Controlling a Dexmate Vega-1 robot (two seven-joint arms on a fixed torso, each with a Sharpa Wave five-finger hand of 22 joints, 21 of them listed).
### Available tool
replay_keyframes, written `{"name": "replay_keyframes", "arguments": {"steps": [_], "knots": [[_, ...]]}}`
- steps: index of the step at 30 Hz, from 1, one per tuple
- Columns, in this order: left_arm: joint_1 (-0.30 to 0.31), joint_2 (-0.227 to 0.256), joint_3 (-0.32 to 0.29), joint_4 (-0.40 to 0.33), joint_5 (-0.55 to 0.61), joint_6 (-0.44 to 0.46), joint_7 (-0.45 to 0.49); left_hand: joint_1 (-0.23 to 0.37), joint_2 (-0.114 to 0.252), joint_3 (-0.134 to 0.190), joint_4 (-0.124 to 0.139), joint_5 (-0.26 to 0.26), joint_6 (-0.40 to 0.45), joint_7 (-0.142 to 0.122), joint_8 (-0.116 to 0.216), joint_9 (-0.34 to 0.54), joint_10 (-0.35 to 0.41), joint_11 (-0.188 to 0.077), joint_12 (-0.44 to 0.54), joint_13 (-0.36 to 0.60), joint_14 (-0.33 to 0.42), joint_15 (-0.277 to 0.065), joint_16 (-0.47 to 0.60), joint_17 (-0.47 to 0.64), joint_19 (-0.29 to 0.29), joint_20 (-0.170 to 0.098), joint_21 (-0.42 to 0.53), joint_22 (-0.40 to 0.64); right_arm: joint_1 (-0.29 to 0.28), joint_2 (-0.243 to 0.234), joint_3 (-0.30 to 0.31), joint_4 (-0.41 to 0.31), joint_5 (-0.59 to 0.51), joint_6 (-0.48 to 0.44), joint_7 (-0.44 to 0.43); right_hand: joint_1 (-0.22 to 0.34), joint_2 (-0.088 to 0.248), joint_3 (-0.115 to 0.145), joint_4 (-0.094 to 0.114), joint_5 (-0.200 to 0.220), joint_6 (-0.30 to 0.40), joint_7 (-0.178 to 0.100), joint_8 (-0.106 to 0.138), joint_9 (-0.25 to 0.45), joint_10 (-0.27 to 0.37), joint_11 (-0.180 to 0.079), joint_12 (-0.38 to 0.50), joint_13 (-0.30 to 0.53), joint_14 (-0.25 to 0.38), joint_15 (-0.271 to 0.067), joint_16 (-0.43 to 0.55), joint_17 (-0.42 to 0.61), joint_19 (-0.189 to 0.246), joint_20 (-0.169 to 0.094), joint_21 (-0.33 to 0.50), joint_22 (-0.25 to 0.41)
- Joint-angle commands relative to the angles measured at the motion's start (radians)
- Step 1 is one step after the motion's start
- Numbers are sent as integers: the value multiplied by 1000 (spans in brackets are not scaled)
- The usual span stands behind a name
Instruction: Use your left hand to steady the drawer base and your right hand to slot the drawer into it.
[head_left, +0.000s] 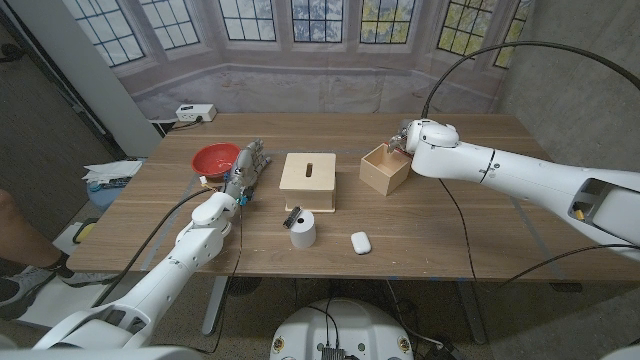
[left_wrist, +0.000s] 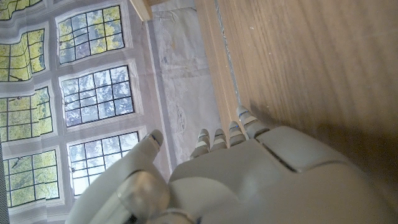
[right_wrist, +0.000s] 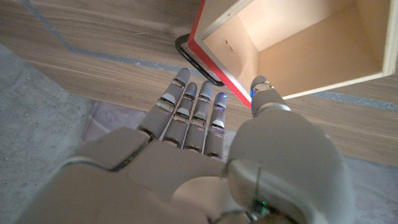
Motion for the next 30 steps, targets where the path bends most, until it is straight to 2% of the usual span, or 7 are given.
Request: {"name": "replay_keyframes", "arguments": {"steps": [1,4,23,30], "knots": [[6,-4,1,-6,-4,3,-1,7,-3,6,1,-3,9,2,3,4,7,1,3,2,7,4,-3,3,8,-3,3,1,1,13,-25,15,-17,-22,-15,17,-2,8,1,6,18,-1,10,3,18,-1,8,6,15,-74,9,4,10,-4,5,6],[10,-4,2,-10,-3,3,0,7,-3,7,1,-3,9,3,2,4,8,0,4,2,8,4,-3,3,8,-3,3,1,9,17,-45,20,-26,-30,-12,22,-2,7,3,5,26,-1,11,4,26,-3,13,8,26,-75,13,6,15,-5,6,6],[19,-6,5,-14,-5,10,7,5,-3,10,0,-4,13,0,1,4,13,1,4,3,10,5,-3,3,8,-2,2,1,4,48,-52,76,-24,-8,-26,36,-2,-4,12,4,69,-15,13,5,71,-17,38,18,74,-91,31,14,25,-12,3,7],[11,-11,6,0,-5,10,3,4,-3,12,0,-4,16,-6,2,4,17,2,5,3,12,5,-2,3,9,-1,2,1,16,67,-74,106,-39,-13,-30,42,-5,-10,13,4,92,-19,15,5,96,-21,51,22,92,-100,39,17,29,-14,2,7]]}}
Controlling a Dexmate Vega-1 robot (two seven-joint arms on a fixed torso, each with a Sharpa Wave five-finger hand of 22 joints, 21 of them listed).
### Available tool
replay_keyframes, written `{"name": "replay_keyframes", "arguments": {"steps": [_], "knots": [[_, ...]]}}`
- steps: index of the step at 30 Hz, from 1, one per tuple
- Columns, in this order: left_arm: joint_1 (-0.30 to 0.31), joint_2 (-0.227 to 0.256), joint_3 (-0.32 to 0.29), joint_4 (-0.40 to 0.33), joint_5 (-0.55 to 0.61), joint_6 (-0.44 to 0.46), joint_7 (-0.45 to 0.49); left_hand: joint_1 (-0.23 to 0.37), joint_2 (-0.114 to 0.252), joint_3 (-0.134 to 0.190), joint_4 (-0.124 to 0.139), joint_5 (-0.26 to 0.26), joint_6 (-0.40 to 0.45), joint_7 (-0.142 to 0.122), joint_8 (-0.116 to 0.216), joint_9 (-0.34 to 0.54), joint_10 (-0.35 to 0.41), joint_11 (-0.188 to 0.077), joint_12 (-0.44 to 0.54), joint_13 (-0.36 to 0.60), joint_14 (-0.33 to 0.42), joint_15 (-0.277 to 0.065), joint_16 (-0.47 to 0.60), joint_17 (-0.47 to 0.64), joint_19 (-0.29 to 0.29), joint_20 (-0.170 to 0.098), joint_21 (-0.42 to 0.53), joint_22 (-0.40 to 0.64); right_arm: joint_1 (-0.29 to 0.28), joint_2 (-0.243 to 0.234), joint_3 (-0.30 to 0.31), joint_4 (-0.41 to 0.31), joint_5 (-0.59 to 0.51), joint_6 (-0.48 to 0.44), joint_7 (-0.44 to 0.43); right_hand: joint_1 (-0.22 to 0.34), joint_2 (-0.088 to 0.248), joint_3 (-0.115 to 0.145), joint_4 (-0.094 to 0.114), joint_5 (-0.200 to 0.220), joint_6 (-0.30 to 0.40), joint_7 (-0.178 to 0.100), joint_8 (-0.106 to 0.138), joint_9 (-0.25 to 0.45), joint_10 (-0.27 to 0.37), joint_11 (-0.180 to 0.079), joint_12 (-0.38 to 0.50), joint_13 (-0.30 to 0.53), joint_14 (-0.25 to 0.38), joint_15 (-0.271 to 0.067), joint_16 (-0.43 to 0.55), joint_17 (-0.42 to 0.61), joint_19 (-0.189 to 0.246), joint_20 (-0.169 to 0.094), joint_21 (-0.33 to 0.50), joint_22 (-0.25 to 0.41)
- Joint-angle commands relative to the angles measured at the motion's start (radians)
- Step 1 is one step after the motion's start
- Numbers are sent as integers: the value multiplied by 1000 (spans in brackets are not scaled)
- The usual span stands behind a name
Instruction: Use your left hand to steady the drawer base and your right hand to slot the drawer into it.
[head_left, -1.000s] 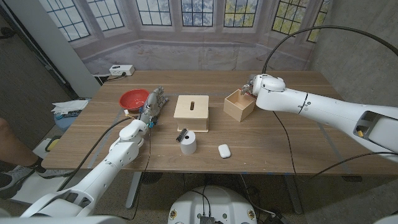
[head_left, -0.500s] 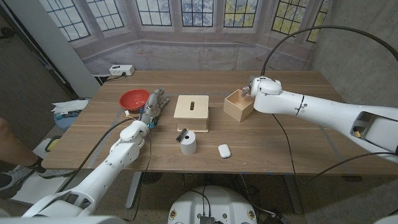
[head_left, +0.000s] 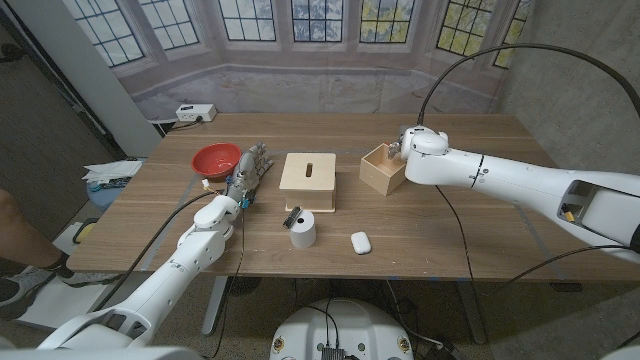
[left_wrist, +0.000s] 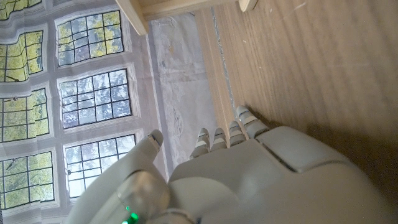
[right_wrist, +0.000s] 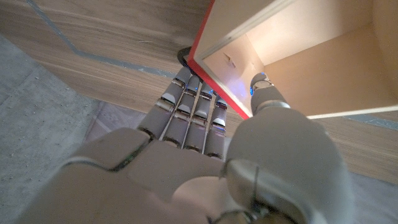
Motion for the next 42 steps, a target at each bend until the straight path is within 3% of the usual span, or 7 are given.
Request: {"name": "replay_keyframes", "arguments": {"steps": [1,11,14,20,31,34,42], "knots": [[-8,-6,3,16,-2,2,-4,4,-3,8,4,-4,1,-2,2,4,8,0,5,3,7,-1,-2,3,9,-1,2,2,10,29,-25,45,-16,2,-11,13,-1,-4,6,4,25,-4,7,6,26,-3,17,6,26,-102,12,4,13,2,2,2],[-18,-12,5,33,1,0,-13,4,-3,10,3,-4,3,-3,1,4,9,1,4,3,8,-1,-2,3,10,0,3,2,9,43,-34,59,-28,-1,-27,40,0,-8,3,7,78,-17,15,7,75,-16,44,16,61,-119,25,9,30,-8,4,2],[-19,-13,6,35,0,2,-13,3,-3,11,3,-4,4,-3,1,4,9,1,4,3,7,-1,-3,3,11,0,3,2,7,47,-36,64,-30,1,-32,49,-1,-11,3,7,100,-21,18,7,87,-37,52,20,76,-119,31,11,36,-10,5,3],[-16,-14,4,33,0,4,-10,3,-3,12,3,-4,5,-5,1,5,9,3,4,3,9,-1,-2,3,11,1,3,2,11,53,-45,74,-38,4,-35,70,3,-13,3,9,136,-33,21,7,127,-54,74,27,105,-148,42,15,49,-23,7,3],[-10,-12,2,28,1,5,-6,2,-3,14,3,-4,8,-5,1,5,11,2,4,4,9,0,-3,3,11,2,2,2,9,51,-52,69,-45,8,-42,97,15,-16,5,10,203,-43,33,8,179,-74,99,32,154,-166,64,24,68,-38,9,4],[-9,-13,2,27,1,4,-5,1,-3,15,3,-4,9,-5,0,5,12,2,4,4,9,0,-3,3,12,1,2,2,5,49,-50,66,-47,11,-48,109,19,-16,4,10,215,-46,32,8,196,-107,107,31,165,-169,67,25,73,-42,9,4],[-1,-11,1,17,1,6,4,1,-3,16,3,-4,9,-5,0,5,13,2,4,4,10,0,-3,3,13,1,3,2,-5,43,-47,62,-49,22,-59,134,28,-13,1,11,262,-60,40,7,235,-124,121,28,193,-176,76,28,89,-57,13,4]]}}
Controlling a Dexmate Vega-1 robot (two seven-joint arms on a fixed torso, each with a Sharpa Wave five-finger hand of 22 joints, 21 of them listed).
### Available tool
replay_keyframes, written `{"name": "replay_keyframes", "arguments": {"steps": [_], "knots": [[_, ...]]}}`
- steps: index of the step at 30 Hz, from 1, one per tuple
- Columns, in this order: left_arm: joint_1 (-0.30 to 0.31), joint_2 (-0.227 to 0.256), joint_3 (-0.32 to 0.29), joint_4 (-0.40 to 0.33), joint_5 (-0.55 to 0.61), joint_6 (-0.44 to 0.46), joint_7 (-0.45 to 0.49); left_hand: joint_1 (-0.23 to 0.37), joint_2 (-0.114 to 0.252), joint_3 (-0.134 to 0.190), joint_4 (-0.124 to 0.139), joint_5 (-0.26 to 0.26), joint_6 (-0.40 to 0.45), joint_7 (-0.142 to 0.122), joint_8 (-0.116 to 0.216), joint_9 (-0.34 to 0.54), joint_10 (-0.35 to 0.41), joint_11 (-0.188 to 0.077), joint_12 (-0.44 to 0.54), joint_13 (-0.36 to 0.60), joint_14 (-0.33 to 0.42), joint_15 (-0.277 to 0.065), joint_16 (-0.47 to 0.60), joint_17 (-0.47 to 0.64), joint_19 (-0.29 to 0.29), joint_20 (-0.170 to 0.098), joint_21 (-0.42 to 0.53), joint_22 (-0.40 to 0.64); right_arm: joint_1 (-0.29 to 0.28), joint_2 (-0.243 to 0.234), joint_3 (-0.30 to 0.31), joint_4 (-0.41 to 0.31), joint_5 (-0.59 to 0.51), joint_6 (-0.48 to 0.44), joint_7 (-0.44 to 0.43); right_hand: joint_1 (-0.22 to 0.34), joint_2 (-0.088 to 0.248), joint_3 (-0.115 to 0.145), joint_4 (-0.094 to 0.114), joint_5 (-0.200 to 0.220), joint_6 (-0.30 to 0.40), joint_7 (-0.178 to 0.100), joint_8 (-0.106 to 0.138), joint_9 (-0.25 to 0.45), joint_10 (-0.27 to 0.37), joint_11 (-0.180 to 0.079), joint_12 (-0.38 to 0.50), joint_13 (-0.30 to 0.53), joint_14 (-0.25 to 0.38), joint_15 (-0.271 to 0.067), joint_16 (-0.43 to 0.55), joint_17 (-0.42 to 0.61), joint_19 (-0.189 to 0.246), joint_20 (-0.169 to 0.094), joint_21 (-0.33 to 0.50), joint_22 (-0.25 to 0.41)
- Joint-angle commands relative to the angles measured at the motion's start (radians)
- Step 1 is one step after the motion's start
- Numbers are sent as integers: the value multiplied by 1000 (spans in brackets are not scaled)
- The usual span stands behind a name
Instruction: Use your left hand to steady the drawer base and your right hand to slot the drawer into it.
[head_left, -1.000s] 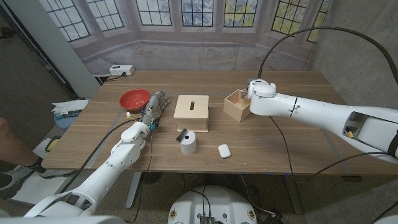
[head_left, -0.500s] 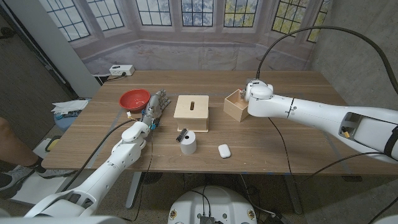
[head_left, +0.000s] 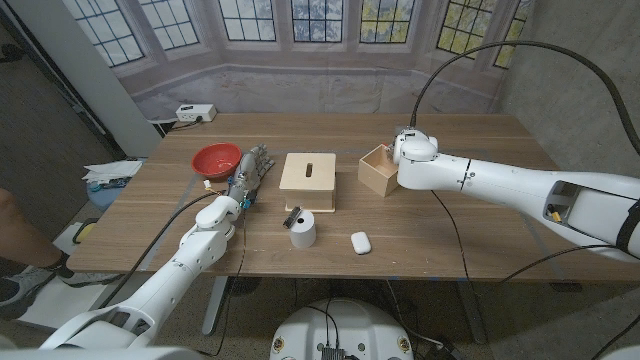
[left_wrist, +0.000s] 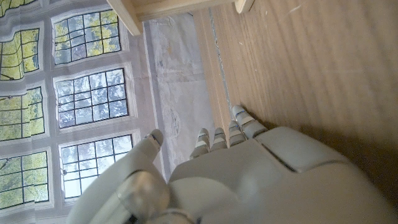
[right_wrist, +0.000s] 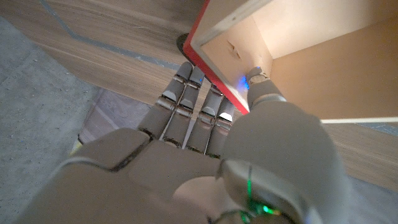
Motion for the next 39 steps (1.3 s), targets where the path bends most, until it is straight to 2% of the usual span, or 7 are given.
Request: {"name": "replay_keyframes", "arguments": {"steps": [1,24,39], "knots": [[10,1,-2,-11,3,4,12,0,-3,10,1,1,6,-2,0,5,2,3,4,4,5,6,-3,3,11,4,2,2,-13,-6,1,-6,-6,13,-17,22,4,-1,-5,10,26,-5,12,3,26,-6,12,1,21,-153,11,6,13,-36,5,4],[5,-5,10,-12,8,11,14,-1,-3,13,1,0,6,-3,-1,5,5,4,4,4,6,6,-3,3,12,4,2,2,-33,-41,31,-57,3,6,-22,55,18,-5,-4,6,92,-16,24,5,86,-19,24,-15,56,-158,22,11,24,-50,4,4],[6,-6,8,-11,8,13,19,-3,-3,16,1,0,7,-3,-2,5,6,3,3,4,6,6,-3,3,13,4,2,2,-18,-29,37,-59,16,-30,6,67,22,-11,-2,5,110,-14,26,7,99,-19,25,-17,74,-158,27,14,25,-53,2,4]]}}
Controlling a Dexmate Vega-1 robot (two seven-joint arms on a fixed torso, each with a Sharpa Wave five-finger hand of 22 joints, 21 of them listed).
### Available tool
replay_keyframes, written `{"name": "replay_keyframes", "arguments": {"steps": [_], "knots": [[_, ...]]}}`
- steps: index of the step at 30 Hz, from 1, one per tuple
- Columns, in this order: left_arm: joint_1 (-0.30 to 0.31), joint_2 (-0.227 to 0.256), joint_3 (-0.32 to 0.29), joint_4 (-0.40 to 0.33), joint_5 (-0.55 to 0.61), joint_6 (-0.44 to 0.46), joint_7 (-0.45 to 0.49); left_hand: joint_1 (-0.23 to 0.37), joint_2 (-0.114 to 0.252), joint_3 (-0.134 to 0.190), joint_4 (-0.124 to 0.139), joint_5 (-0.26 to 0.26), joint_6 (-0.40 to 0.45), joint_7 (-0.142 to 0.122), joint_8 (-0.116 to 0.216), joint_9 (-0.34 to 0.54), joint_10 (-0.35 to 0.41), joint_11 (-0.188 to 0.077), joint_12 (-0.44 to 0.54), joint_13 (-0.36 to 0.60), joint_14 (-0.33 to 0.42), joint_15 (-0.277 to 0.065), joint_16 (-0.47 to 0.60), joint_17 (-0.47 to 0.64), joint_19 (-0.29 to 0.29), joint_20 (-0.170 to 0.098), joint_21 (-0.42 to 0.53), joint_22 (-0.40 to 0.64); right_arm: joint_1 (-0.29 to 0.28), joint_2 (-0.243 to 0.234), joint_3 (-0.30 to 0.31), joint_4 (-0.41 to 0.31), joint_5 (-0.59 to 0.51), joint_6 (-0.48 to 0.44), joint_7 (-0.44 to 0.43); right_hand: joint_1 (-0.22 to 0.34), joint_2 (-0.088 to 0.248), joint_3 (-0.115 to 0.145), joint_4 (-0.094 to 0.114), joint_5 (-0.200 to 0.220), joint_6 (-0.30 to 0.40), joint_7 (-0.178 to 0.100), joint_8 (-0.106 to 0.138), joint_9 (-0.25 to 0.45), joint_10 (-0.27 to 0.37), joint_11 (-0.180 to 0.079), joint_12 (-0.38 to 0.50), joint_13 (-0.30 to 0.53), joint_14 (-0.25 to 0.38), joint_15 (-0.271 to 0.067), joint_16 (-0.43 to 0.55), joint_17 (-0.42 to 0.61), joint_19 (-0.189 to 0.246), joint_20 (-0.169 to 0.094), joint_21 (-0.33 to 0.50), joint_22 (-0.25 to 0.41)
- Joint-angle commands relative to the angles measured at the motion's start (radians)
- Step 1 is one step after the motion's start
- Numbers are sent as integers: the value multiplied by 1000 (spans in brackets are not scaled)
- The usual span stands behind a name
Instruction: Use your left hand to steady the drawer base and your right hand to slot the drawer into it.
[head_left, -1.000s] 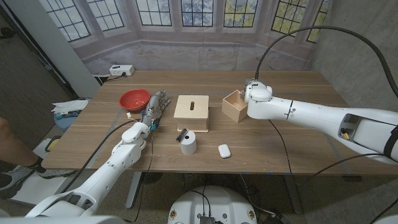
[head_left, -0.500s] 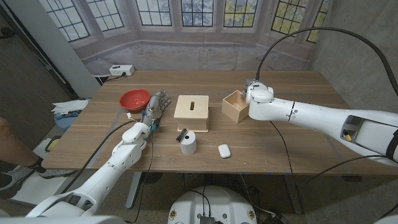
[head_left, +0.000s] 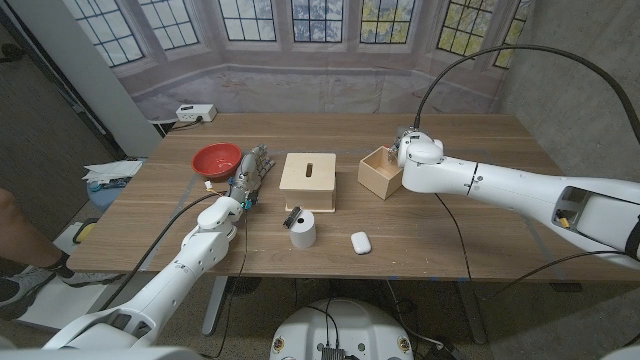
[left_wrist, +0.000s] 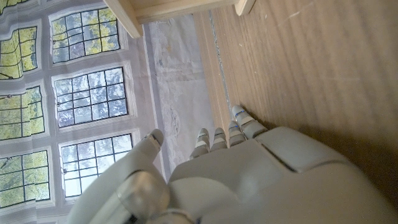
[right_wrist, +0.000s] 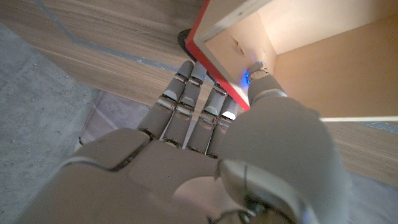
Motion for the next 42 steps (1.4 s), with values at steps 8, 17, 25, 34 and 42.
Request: {"name": "replay_keyframes", "arguments": {"steps": [8,17,25,34,42], "knots": [[-7,-5,0,14,0,-1,-4,-4,-4,10,0,0,2,3,-2,5,6,4,3,4,6,6,-3,3,5,0,2,2,40,37,-15,11,8,-87,46,13,7,-8,4,6,19,0,6,2,23,-3,10,4,27,-145,11,6,13,-50,3,5],[-8,-5,-7,13,-4,-10,-7,-5,-4,12,0,0,2,5,-2,6,7,4,2,4,6,6,-4,3,5,1,2,2,43,60,-16,6,1,-132,36,13,10,-11,7,5,18,4,4,2,24,3,9,4,36,-144,13,6,20,-48,5,5],[-2,5,-10,-8,3,-20,-1,-5,-4,13,-1,0,3,4,-2,6,7,4,2,4,7,6,-4,3,5,1,2,2,22,73,13,-12,-9,-178,22,15,11,-13,8,4,19,8,2,3,26,4,9,4,40,-144,12,6,23,-46,5,5],[10,26,-10,-56,15,-24,12,-6,-5,14,-2,0,2,5,-3,6,7,3,2,4,6,6,-4,3,6,1,2,2,-46,95,77,-15,-170,-178,132,18,12,-16,8,3,23,12,1,3,27,8,8,4,45,-144,13,6,27,-44,6,5],[26,45,-10,-103,30,-33,35,-6,-5,15,-2,0,2,5,-3,6,8,4,2,4,7,7,-4,3,5,1,2,2,-97,130,125,6,-339,-178,260,19,14,-18,9,2,21,15,-2,4,28,12,8,4,47,-143,12,6,28,-42,6,5]]}}
